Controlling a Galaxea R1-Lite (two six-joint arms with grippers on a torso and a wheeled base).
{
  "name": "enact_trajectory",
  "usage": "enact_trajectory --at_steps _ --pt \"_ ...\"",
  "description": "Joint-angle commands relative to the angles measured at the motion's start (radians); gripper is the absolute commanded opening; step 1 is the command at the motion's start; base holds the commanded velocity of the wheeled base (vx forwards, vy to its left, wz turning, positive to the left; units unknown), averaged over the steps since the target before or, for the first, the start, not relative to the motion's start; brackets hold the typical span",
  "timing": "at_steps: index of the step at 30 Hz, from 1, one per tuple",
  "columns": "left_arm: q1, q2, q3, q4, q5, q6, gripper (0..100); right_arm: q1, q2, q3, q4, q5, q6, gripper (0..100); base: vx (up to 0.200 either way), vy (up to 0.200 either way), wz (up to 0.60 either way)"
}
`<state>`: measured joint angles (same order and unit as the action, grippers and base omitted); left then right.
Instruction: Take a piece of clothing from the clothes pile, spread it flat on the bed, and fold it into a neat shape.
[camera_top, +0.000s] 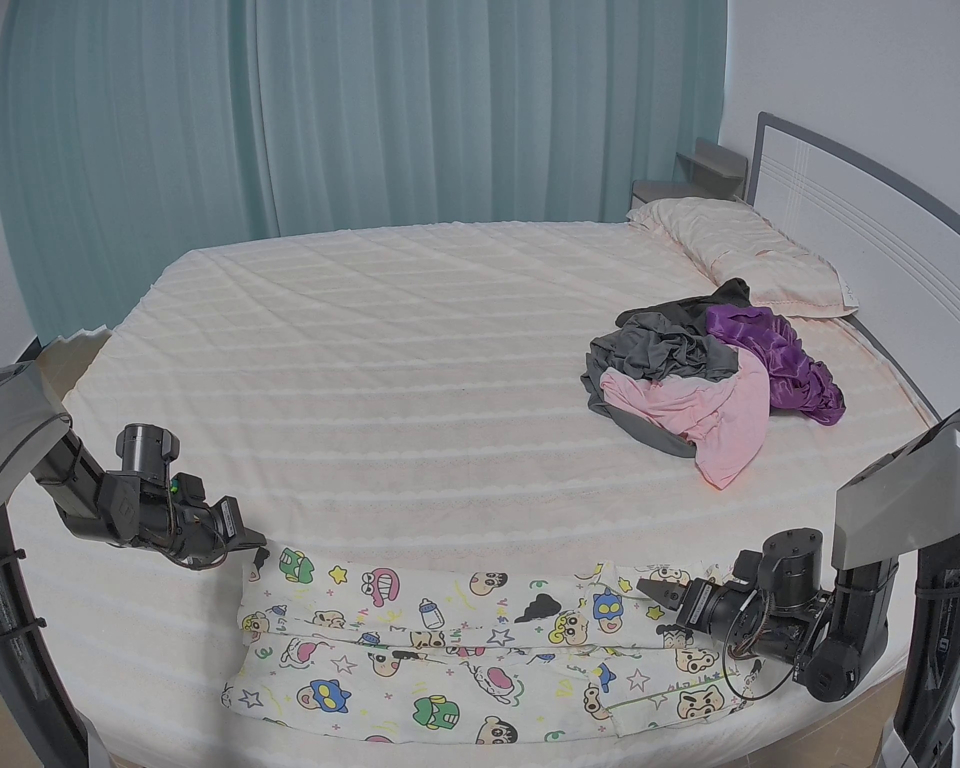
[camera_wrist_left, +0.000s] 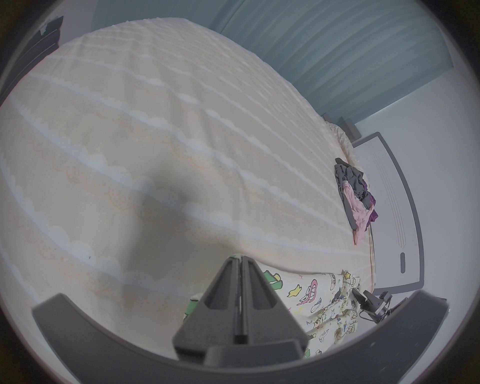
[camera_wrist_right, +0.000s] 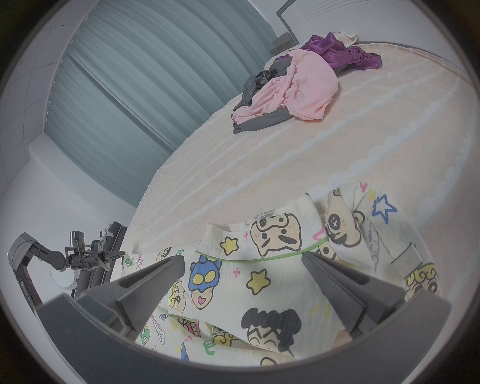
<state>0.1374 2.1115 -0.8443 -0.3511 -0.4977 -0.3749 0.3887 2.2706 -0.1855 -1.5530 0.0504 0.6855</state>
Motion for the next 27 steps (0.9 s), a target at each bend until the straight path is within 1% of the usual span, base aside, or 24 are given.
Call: enact_trajectory --at_steps 1,2,3,9,12,13,15,16,17,22,24,26,27 --pt "-0.001 0.041 -0.004 -0.002 -0.001 0.001 0 0.001 0.001 0.001 -0.006 0.000 0.000 100 0.000 0.000 0.00" --pt "-0.001 0.047 -0.009 -0.002 -0.002 0.001 0 0.001 0.001 0.003 -0.006 0.000 0.000 100 0.000 0.000 0.00" --pt "-0.001 0.051 -0.015 -0.002 -0.002 0.001 100 0.001 0.001 0.005 -0.006 0.000 0.000 100 0.000 0.000 0.00" --pt "0.014 0.059 -0.021 0.000 -0.001 0.001 100 -0.001 -0.019 0.015 -0.006 -0.001 -0.001 100 0.000 0.000 0.00" --pt "0.037 -0.004 0.022 0.011 -0.013 0.002 100 -0.007 -0.076 0.034 -0.006 -0.001 -0.001 100 0.000 0.000 0.00" --pt "0.045 -0.041 0.065 0.003 -0.024 0.011 100 -0.008 -0.099 0.041 -0.006 -0.004 -0.003 100 0.000 0.000 0.00" --pt "0.059 -0.067 0.090 0.004 -0.032 0.045 100 -0.010 -0.118 0.051 -0.006 -0.004 -0.003 100 0.000 0.000 0.00" --pt "0.059 -0.067 0.090 0.004 -0.032 0.045 100 -0.010 -0.118 0.051 -0.006 -0.004 -0.003 100 0.000 0.000 0.00" --pt "0.091 -0.104 0.120 0.018 -0.033 0.126 100 -0.010 -0.131 0.058 -0.006 -0.004 -0.003 100 0.000 0.000 0.00" --pt "0.106 -0.151 0.217 0.084 -0.032 0.286 100 -0.033 -0.132 0.058 -0.006 -0.007 -0.004 100 0.000 0.000 0.00" --pt "0.097 -0.165 0.261 0.093 -0.027 0.332 100 -0.041 -0.134 0.058 -0.006 -0.007 -0.008 100 0.000 0.000 0.00" --pt "0.088 -0.165 0.272 0.093 -0.024 0.344 100 -0.042 -0.137 0.058 -0.006 -0.006 -0.008 100 0.000 0.000 0.00" --pt "0.050 -0.156 0.289 0.092 0.001 0.361 100 -0.042 -0.143 0.061 -0.006 -0.006 -0.008 100 0.000 0.000 0.00"
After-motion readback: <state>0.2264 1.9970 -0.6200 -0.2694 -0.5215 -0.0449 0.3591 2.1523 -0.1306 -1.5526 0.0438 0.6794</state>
